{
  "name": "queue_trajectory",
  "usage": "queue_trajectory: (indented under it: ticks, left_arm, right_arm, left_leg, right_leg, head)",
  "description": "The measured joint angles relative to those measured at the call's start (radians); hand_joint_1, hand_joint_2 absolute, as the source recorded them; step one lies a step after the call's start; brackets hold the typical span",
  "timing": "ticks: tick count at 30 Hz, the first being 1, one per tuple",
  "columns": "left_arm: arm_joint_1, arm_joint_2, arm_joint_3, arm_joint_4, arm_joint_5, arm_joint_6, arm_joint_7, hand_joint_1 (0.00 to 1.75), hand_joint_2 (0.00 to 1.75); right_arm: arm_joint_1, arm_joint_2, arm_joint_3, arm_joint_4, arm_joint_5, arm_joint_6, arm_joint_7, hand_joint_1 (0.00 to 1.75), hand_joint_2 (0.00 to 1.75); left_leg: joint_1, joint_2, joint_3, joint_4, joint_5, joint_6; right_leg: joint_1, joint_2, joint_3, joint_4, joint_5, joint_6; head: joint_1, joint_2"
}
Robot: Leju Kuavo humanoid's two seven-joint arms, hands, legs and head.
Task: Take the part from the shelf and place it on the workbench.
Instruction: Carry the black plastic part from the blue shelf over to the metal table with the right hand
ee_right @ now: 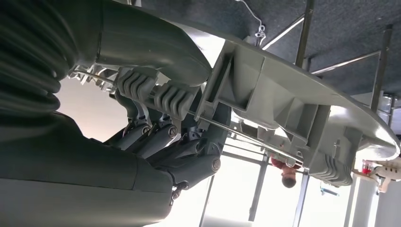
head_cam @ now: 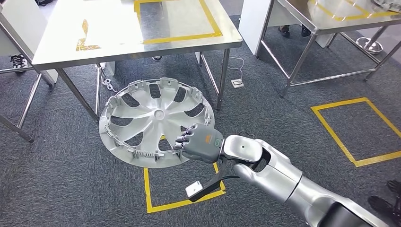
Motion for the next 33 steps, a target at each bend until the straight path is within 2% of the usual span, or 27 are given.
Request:
queue_trajectory:
  ticks: [1, 2, 4, 5, 6, 8, 10, 11, 12, 14, 15, 16, 17, 18, 19, 20, 21, 22, 25, 27, 28, 30, 31, 32, 33]
  left_arm:
    - [0.001, 0.0, 0.0, 0.0, 0.0, 0.0, 0.0, 0.0, 1.75]
    - [0.001, 0.0, 0.0, 0.0, 0.0, 0.0, 0.001, 0.0, 1.75]
    - [0.001, -0.001, 0.0, 0.0, 0.0, 0.0, 0.001, 0.0, 1.75]
    - [0.001, -0.002, 0.0, 0.0, 0.0, 0.0, 0.0, 0.0, 1.75]
    - [0.0, -0.002, 0.0, 0.0, 0.001, 0.0, 0.0, 0.0, 1.75]
    - [0.0, -0.002, 0.0, 0.0, 0.001, 0.0, 0.001, 0.0, 1.75]
    - [0.001, -0.001, 0.0, 0.0, 0.001, 0.0, 0.002, 0.0, 1.75]
    - [0.001, -0.001, 0.0, 0.0, 0.001, 0.0, 0.002, 0.0, 1.75]
    - [0.001, -0.001, 0.0, -0.001, 0.0, 0.0, 0.002, 0.0, 1.75]
    - [0.002, 0.0, 0.0, -0.001, -0.002, 0.0, 0.003, 0.0, 1.75]
    - [0.003, 0.0, 0.0, -0.001, -0.002, 0.0, 0.003, 0.0, 1.75]
    - [0.005, 0.0, 0.0, 0.0, -0.003, 0.0, 0.003, 0.0, 1.75]
    - [0.006, 0.001, 0.0, 0.0, -0.003, 0.0, 0.004, 0.0, 1.75]
    - [0.007, 0.001, 0.0, 0.0, -0.003, 0.0, 0.004, 0.0, 1.75]
    - [0.007, 0.002, 0.0, 0.0, -0.004, 0.0, 0.005, 0.0, 1.75]
    - [0.006, 0.003, 0.0, 0.0, -0.005, 0.0, 0.005, 0.0, 1.75]
    - [0.005, 0.003, 0.0, 0.0, -0.006, 0.0, 0.005, 0.0, 1.75]
    - [0.004, 0.003, 0.0, 0.0, -0.006, 0.001, 0.005, 0.0, 1.75]
    - [0.006, 0.002, 0.0, 0.0, -0.008, 0.001, 0.005, 0.0, 1.75]
    - [0.005, 0.002, 0.0, 0.0, -0.008, 0.001, 0.003, 0.0, 1.75]
    - [0.003, 0.002, 0.0, 0.0, -0.008, 0.001, 0.002, 0.0, 1.75]
    - [0.002, 0.001, 0.0, 0.0, -0.009, 0.001, 0.001, 0.0, 1.75]
    - [0.003, 0.001, 0.0, 0.0, -0.009, 0.001, 0.002, 0.0, 1.75]
    - [0.004, 0.001, 0.0, 0.0, -0.009, 0.001, 0.003, 0.0, 1.75]
    - [0.005, 0.001, 0.0, 0.0, -0.01, 0.001, 0.005, 0.0, 1.75]
  right_arm:
    - [0.0, -0.001, 0.0, 0.0, -0.002, 0.0, -0.001, 1.75, 1.75]
    - [0.0, -0.003, 0.0, 0.0, -0.004, 0.001, -0.001, 1.75, 1.75]
    - [-0.003, -0.005, 0.0, 0.0, -0.008, 0.002, -0.001, 1.75, 1.75]
    - [-0.005, -0.005, 0.0, 0.0, -0.009, 0.002, -0.001, 1.75, 1.75]
    - [-0.007, -0.005, 0.0, 0.0, -0.01, 0.002, 0.0, 1.75, 1.75]
    - [-0.01, -0.006, 0.0, 0.0, -0.012, -0.001, 0.002, 1.75, 1.75]
    - [-0.009, -0.006, 0.0, 0.0, -0.013, -0.007, 0.006, 1.75, 1.75]
    - [-0.009, -0.006, 0.0, -0.001, -0.012, -0.01, 0.008, 1.75, 1.75]
    - [-0.009, -0.006, 0.0, -0.001, -0.012, -0.012, 0.011, 1.75, 1.75]
    - [-0.004, -0.006, 0.0, -0.001, -0.009, -0.015, 0.017, 1.75, 1.75]
    - [0.0, -0.006, 0.0, -0.001, -0.008, -0.016, 0.019, 1.75, 1.75]
    - [0.004, -0.006, 0.0, -0.002, -0.007, -0.017, 0.02, 1.75, 1.75]
    - [0.007, -0.006, 0.0, -0.002, -0.006, -0.017, 0.021, 1.75, 1.75]
    - [0.01, -0.006, 0.0, -0.002, -0.006, -0.018, 0.021, 1.75, 1.75]
    - [0.012, -0.006, 0.0, -0.002, -0.004, -0.018, 0.022, 1.75, 1.75]
    - [0.013, -0.006, 0.0, -0.002, -0.003, -0.019, 0.022, 1.75, 1.75]
    - [0.014, -0.006, 0.0, -0.002, -0.002, -0.019, 0.023, 1.75, 1.75]
    - [0.014, -0.006, 0.0, -0.002, -0.001, -0.019, 0.024, 1.75, 1.75]
    - [0.013, -0.006, 0.0, -0.005, 0.0, -0.021, 0.025, 1.75, 1.75]
    - [0.012, -0.006, 0.0, -0.009, 0.0, -0.022, 0.025, 1.75, 1.75]
    - [0.011, -0.006, 0.0, -0.009, 0.0, -0.022, 0.025, 1.75, 1.75]
    - [0.01, -0.005, 0.0, -0.01, 0.0, -0.022, 0.025, 1.75, 1.75]
    - [0.011, -0.005, 0.0, -0.01, 0.001, -0.022, 0.026, 1.75, 1.75]
    - [0.012, -0.005, 0.0, -0.01, 0.001, -0.022, 0.026, 1.75, 1.75]
    - [0.012, -0.005, 0.0, -0.01, 0.001, -0.022, 0.026, 1.75, 1.75]
  left_leg:
    - [0.0, -0.001, 0.004, 0.0, -0.003, 0.0]
    - [0.0, -0.002, 0.009, 0.0, -0.007, -0.001]
    - [0.0, -0.004, 0.024, 0.0, -0.017, -0.007]
    - [-0.002, -0.005, 0.028, 0.001, -0.022, -0.012]
    - [-0.003, -0.005, 0.03, 0.001, -0.026, -0.017]
    - [-0.004, -0.006, 0.032, -0.002, -0.031, -0.029]
    - [-0.004, -0.004, 0.035, -0.001, -0.037, -0.041]
    - [-0.004, -0.003, 0.029, 0.016, -0.047, -0.046]
    - [-0.004, -0.003, 0.011, 0.054, -0.067, -0.051]
    - [-0.003, -0.001, -0.058, 0.179, -0.117, -0.057]
    - [-0.002, -0.001, -0.095, 0.239, -0.134, -0.058]
    - [-0.002, -0.001, -0.121, 0.274, -0.134, -0.06]
    - [-0.002, -0.001, -0.128, 0.271, -0.114, -0.06]
    - [-0.002, 0.0, -0.114, 0.226, -0.075, -0.059]
    - [-0.002, 0.001, -0.085, 0.155, -0.029, -0.057]
    - [-0.003, 0.001, -0.053, 0.085, 0.003, -0.054]
    - [-0.004, 0.001, -0.028, 0.032, 0.021, -0.048]
    - [-0.005, 0.001, -0.015, 0.005, 0.024, -0.042]
    - [-0.006, -0.001, -0.009, -0.004, 0.014, -0.022]
    - [-0.002, -0.001, 0.0, -0.009, 0.011, -0.01]
    - [-0.001, -0.001, 0.004, -0.011, 0.009, -0.006]
    - [-0.001, -0.001, 0.01, -0.011, 0.003, -0.001]
    - [-0.001, -0.001, 0.012, -0.01, -0.001, -0.001]
    - [-0.001, -0.001, 0.016, -0.009, -0.005, -0.001]
    - [-0.001, -0.002, 0.02, -0.008, -0.01, -0.003]
  right_leg:
    - [-0.001, 0.0, -0.021, 0.021, 0.009, 0.0]
    - [-0.002, 0.0, -0.021, 0.002, 0.039, -0.001]
    - [-0.002, -0.001, 0.028, -0.131, 0.127, -0.007]
    - [0.0, -0.001, 0.056, -0.197, 0.155, -0.011]
    - [0.002, -0.001, 0.075, -0.243, 0.17, -0.016]
    - [0.008, 0.0, 0.084, -0.266, 0.165, -0.025]
    - [0.005, 0.001, 0.092, -0.272, 0.164, -0.036]
    - [0.002, 0.0, 0.099, -0.276, 0.163, -0.043]
    - [-0.001, -0.001, 0.106, -0.279, 0.161, -0.05]
    - [0.0, -0.002, 0.114, -0.28, 0.154, -0.059]
    - [0.001, -0.002, 0.116, -0.28, 0.151, -0.061]
    - [0.001, -0.001, 0.12, -0.28, 0.147, -0.062]
    - [0.002, 0.0, 0.125, -0.279, 0.142, -0.061]
    - [0.001, 0.001, 0.133, -0.279, 0.137, -0.059]
    - [0.001, 0.002, 0.142, -0.278, 0.13, -0.056]
    - [0.003, 0.002, 0.148, -0.276, 0.123, -0.051]
    - [0.005, 0.002, 0.152, -0.274, 0.117, -0.046]
    - [0.007, 0.002, 0.153, -0.273, 0.112, -0.041]
    - [0.007, 0.002, 0.154, -0.272, 0.105, -0.025]
    - [0.004, 0.001, 0.139, -0.237, 0.085, -0.014]
    - [0.002, 0.0, 0.114, -0.19, 0.065, -0.009]
    - [0.0, 0.0, 0.036, -0.06, 0.02, -0.002]
    - [-0.002, 0.0, -0.001, -0.007, 0.009, 0.0]
    - [-0.003, 0.0, -0.023, 0.013, 0.019, 0.001]
    - [-0.004, 0.0, -0.025, -0.004, 0.048, 0.0]
  head:
    - [0.0, 0.0]
    - [0.0, 0.0]
    - [0.001, 0.0]
    - [0.001, 0.0]
    - [0.001, 0.0]
    - [0.0, 0.0]
    - [0.0, 0.0]
    - [-0.003, 0.0]
    - [-0.005, 0.0]
    - [-0.009, 0.0]
    - [-0.009, 0.0]
    - [-0.009, 0.0]
    - [-0.009, 0.0]
    - [-0.009, 0.0]
    - [-0.009, 0.0]
    - [-0.009, 0.0]
    - [-0.01, 0.0]
    - [-0.009, 0.0]
    - [-0.007, 0.0]
    - [-0.006, 0.0]
    - [-0.004, 0.0]
    - [-0.002, 0.0]
    - [-0.002, 0.0]
    - [-0.001, 0.0]
    - [-0.001, 0.0]
